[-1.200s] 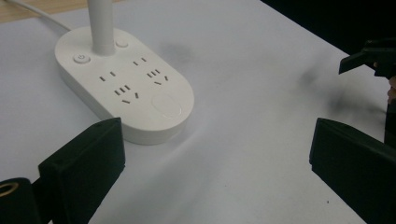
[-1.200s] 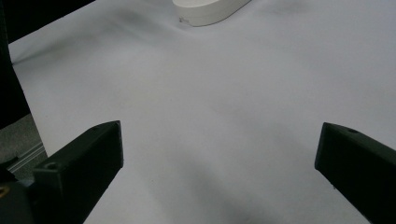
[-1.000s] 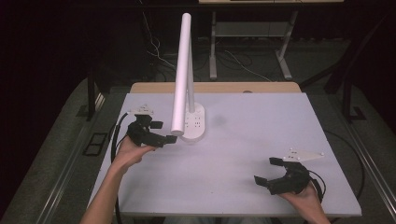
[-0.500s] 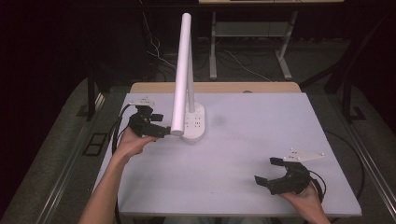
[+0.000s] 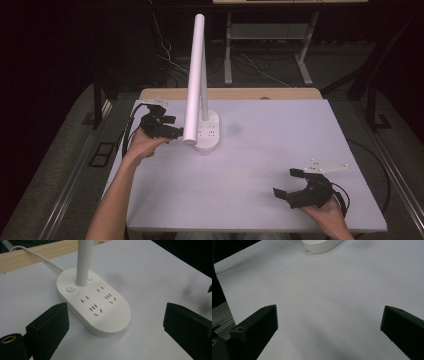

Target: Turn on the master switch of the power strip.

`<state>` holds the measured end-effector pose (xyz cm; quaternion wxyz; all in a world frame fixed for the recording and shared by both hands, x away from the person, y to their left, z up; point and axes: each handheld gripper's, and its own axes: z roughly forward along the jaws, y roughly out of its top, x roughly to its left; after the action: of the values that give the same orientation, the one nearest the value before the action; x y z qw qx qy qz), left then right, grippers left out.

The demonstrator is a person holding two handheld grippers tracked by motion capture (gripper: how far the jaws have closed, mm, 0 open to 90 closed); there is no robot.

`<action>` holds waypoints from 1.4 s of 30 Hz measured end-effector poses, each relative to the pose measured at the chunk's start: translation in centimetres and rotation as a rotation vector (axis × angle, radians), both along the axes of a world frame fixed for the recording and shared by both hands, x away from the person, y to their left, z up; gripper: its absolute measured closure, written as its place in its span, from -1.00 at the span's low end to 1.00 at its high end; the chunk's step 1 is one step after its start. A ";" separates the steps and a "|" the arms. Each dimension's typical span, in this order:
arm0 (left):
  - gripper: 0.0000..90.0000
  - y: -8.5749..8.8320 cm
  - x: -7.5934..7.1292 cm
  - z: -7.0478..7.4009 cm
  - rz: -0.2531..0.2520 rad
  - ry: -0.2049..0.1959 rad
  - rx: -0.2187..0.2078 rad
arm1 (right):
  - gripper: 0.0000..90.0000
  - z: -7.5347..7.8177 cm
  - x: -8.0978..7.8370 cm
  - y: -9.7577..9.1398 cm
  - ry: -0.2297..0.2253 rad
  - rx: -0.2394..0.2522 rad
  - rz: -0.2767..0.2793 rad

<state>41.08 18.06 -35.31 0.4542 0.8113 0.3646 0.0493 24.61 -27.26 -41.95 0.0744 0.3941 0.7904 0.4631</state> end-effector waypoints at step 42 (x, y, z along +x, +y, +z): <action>-0.51 -1.7 6.3 -0.3 0.046 0.052 0.076 | -0.99 0.0 -0.1 -0.9 0.003 0.007 -0.014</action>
<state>47.38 16.32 -35.66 0.4122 0.8205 0.3925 0.0526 24.51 -28.17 -41.92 0.0749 0.4005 0.7862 0.4647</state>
